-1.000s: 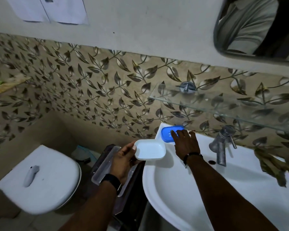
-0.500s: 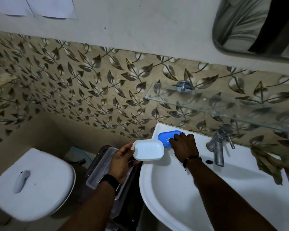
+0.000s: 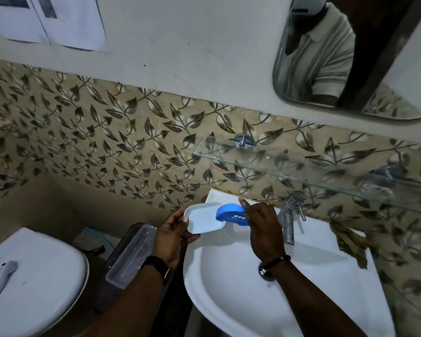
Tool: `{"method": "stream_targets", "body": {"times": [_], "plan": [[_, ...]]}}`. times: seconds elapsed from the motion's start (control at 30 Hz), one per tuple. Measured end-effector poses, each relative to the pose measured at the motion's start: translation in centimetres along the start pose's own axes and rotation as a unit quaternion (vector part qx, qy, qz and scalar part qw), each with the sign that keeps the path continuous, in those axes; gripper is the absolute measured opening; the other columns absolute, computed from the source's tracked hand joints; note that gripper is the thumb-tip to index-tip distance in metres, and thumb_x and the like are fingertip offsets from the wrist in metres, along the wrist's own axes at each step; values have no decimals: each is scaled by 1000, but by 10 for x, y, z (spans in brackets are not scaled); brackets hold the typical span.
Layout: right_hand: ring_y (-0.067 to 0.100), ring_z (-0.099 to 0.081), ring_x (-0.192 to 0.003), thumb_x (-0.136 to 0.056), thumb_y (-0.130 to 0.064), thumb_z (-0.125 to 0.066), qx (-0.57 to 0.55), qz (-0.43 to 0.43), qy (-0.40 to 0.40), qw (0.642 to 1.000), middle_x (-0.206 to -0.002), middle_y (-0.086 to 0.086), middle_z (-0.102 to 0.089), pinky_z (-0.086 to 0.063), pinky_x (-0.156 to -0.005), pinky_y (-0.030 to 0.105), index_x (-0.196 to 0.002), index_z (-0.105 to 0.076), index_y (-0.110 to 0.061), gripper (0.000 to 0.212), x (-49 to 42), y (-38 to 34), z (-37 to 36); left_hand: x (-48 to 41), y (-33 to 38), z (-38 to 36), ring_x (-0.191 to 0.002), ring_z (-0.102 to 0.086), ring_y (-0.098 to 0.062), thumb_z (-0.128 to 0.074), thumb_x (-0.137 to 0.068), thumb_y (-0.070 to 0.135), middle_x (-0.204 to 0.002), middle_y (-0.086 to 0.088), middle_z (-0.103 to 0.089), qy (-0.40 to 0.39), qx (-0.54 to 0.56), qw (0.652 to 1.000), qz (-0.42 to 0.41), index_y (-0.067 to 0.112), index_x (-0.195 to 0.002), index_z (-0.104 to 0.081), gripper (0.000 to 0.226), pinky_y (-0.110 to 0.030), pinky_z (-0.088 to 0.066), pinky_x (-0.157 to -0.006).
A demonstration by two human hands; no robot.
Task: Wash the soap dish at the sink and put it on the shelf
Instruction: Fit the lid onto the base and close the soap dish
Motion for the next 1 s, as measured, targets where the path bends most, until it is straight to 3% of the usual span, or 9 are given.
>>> {"method": "stream_targets", "body": {"times": [0.1,0.23,0.4,0.57,0.67,0.8,1.0], "plan": [[23,-52,-92,-98,-12,-44,-4,65,-47,997,-97,1,-54,-51,-64,41,-141,-51,-35,50,5,-15,10,5,2,-22,-98,-70,-24,-58,-96,6,-118,-11,-70,-32,2,999,-13,11,-128,-60,32,-41,-62,-77],[23,-49,-93,-99,-14,-47,-2,93,-72,993,-98,2,-53,-49,-72,40,-139,-55,-33,45,4,-17,22,18,0,-57,-107,-66,-24,-60,-95,9,-119,-3,-71,-76,-33,996,-38,20,-127,-64,34,-46,-60,-82],[14,-48,-103,-100,-29,-45,-36,0,-25,999,-106,-4,-53,-46,-86,33,-126,-64,-26,32,6,-7,40,35,-5,-85,-104,-66,-23,-58,-95,6,-126,-7,-67,-107,-49,991,-68,19,-130,-62,38,-44,-59,-79],[14,-47,-110,-100,-36,-44,-83,-51,38,995,-114,-6,-47,-45,-96,37,-119,-62,-28,28,17,-3,57,50,-14,-99,-104,-66,-21,-56,-96,6,-123,-5,-68,-125,-37,990,-62,21,-130,-62,38,-43,-58,-77],[19,-46,-115,-100,-38,-45,-85,-83,75,990,-118,-3,-46,-44,-99,44,-116,-63,-28,26,24,3,60,57,-19,-104,-105,-68,-17,-58,-93,13,-125,0,-69,-133,-24,989,-54,22,-129,-63,37,-42,-58,-77],[20,-53,-118,-99,-39,-47,-192,-136,95,967,-118,-5,-45,-48,-100,49,-113,-61,-31,21,31,12,58,65,-27,-110,-110,-68,-21,-60,-91,15,-127,0,-68,-143,-8,989,-39,23,-129,-64,39,-43,-58,-79],[22,-54,-119,-99,-38,-47,-199,-130,86,967,-119,-3,-46,-49,-100,49,-117,-60,-33,23,35,13,58,70,-29,-116,-115,-66,-20,-59,-93,22,-130,2,-67,-150,-26,987,-40,24,-130,-64,37,-43,-58,-80]]}}
Point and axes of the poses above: each hand's wrist, its own x-axis away from the middle knuckle, its own z-axis out of the back of the hand, y = z × x, the point moved 7 cm from there along -x, towards the middle knuckle
